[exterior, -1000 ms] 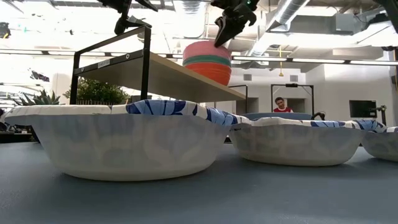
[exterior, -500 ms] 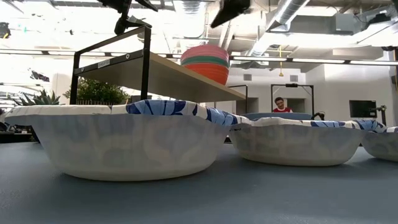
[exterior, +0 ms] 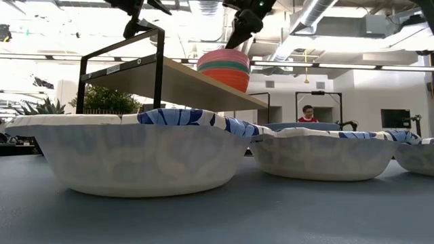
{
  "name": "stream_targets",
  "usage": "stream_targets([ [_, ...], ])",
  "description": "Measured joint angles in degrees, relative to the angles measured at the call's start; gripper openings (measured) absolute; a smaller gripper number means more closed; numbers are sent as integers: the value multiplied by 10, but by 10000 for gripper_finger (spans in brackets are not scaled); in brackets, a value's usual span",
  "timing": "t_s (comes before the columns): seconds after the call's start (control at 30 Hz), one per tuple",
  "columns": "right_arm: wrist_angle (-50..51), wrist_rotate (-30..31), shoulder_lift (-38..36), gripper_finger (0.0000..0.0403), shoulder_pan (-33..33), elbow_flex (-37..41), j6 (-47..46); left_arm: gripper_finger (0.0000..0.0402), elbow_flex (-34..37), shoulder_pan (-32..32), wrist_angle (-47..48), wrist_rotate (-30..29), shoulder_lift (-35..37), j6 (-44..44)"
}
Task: Place and stack bowls onto a shelf
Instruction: Stack the pink bowl on top of the green bowl on the shelf
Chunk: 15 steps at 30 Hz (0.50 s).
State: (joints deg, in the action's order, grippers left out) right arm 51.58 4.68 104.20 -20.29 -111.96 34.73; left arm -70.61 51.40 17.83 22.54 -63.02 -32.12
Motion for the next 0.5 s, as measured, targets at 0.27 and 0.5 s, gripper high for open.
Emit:
stream_targets([
  [0.27,-1,0,0,29,-3,1,-4,243,0,0,-1,-1,0,0],
  [0.5,18,0,13,28,-5,1,-27,243,0,0,-1,-1,0,0],
])
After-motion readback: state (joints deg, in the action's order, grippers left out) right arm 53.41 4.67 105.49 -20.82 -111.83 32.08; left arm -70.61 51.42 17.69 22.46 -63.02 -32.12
